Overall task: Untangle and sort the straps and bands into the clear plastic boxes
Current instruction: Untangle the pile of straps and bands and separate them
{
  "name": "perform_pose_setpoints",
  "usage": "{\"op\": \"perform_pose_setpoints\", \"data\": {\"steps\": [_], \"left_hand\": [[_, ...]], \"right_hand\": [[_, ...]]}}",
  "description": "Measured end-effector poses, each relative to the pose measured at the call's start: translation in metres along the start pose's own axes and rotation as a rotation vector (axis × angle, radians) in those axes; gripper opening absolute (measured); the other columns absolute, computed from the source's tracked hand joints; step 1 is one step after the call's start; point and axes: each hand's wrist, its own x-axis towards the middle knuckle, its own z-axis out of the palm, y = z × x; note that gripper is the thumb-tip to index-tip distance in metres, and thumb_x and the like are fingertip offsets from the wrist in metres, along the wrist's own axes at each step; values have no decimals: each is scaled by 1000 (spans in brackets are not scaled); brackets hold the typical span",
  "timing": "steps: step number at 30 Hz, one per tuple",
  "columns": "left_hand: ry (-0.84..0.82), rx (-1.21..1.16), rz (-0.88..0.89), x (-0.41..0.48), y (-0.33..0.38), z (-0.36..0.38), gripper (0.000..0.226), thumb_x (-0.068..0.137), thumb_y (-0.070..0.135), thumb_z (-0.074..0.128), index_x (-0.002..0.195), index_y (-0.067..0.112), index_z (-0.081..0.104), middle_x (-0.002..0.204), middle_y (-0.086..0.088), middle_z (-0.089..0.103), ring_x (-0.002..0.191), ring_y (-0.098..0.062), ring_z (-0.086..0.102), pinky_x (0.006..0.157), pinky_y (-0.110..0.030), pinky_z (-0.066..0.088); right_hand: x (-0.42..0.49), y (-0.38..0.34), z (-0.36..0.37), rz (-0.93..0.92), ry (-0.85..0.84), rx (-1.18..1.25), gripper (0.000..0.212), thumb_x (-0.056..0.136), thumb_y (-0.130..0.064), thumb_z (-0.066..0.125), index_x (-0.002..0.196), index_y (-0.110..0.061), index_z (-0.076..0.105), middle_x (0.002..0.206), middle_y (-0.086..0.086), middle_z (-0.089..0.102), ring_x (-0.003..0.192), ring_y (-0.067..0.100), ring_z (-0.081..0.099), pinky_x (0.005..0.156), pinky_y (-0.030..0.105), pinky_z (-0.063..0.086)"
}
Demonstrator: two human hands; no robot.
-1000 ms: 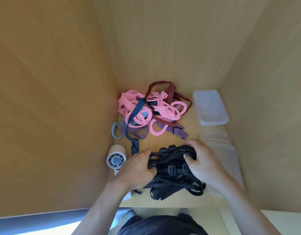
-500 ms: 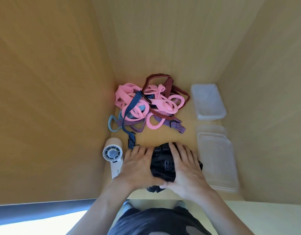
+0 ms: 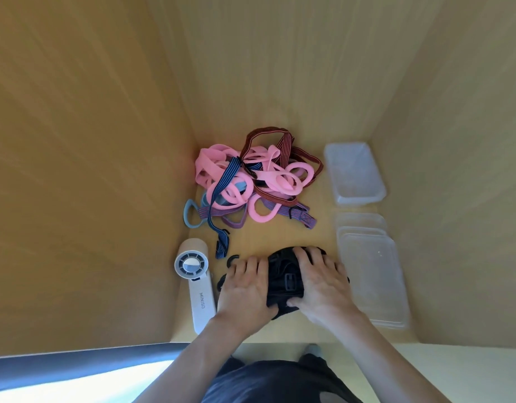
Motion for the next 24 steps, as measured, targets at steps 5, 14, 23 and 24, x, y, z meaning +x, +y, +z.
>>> {"op": "perform_pose_setpoints", "data": {"steps": [5,14,23,24], "left_hand": [[13,13,5,-2,4,-3,87,75,67,58,141,14,39,127,-5,49,118,-30,49,107,-41,38],[-108,-282,-5,3,-7,-39,118,62,77,72,153,25,19,151,5,30,143,-17,22,122,-33,16],[285,-686,-265,14,-44,-86,36,88,28,64,124,29,57,125,13,56,119,-9,52,98,-28,43],[350,-729,-320,20,-49,-89,29,87,23,64,115,30,59,118,14,59,110,-7,57,92,-26,46]], "right_hand": [[-5,-2,-1,8,1,-4,106,70,-56,79,151,-31,15,141,-5,31,133,24,37,109,39,33],[-6,2,-23,-26,-45,141,141,54,-61,84,157,-29,-8,159,-4,13,149,20,14,124,39,14],[-11,4,-67,-23,139,332,111,71,-71,71,155,-29,13,157,-10,17,146,14,12,124,36,14],[-12,3,-69,-32,174,348,102,76,-69,68,154,-29,17,155,-10,21,145,14,15,123,34,17]]}}
